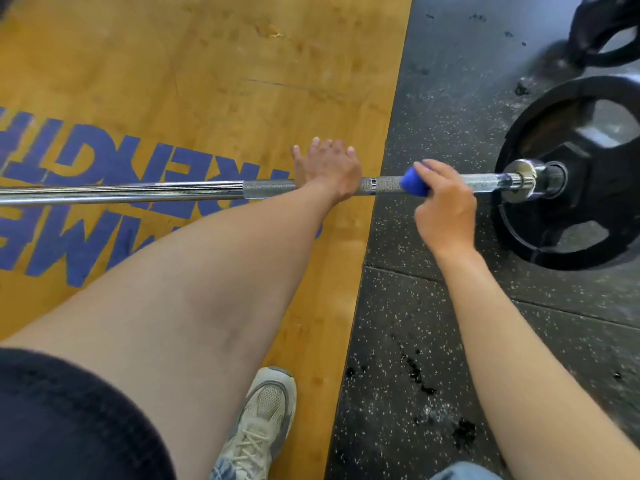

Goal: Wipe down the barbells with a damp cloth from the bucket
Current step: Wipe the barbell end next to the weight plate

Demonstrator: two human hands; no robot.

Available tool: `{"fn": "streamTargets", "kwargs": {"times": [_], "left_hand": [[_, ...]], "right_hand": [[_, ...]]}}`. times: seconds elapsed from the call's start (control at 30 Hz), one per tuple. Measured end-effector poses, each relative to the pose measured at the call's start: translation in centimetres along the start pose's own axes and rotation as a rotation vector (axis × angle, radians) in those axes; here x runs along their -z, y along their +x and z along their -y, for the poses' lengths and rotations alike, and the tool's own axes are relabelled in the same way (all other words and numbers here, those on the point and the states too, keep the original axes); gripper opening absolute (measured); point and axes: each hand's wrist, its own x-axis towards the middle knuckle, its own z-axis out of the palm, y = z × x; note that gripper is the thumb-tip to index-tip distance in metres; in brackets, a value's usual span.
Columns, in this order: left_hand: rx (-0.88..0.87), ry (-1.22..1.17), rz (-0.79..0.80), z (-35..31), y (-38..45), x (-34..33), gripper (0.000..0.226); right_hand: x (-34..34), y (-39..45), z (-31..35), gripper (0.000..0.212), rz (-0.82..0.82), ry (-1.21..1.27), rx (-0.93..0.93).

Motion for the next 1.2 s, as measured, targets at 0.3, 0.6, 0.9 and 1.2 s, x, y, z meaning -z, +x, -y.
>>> {"fn": "streamTargets", "kwargs": {"times": [0.3,0.6,0.9,1.2], "left_hand": [[0.019,-0.029,0.004,-0.3,1.5,0.9,0.057],[0.017,-0.004,-0.004,-0.3,0.0,0.4,0.060],[0.020,0.011,-0.023,-0.3,-3.7,-0.9,0.062],[0.003,0.013,-0.090,0.0,-8.2,-3.2,0.059]], "right_hand": [[0.2,1.8,-0.9,0.063,0.045,-0.072,0.069],[0.2,0.1,-0.3,0.063,0.026,-0.089,0.046],[0.3,-3.7,0.5,0.062,-0.039,-0.042,-0.026],[0.9,-8.4,-0.1,0.066,-0.005,-0.062,0.057]]}}
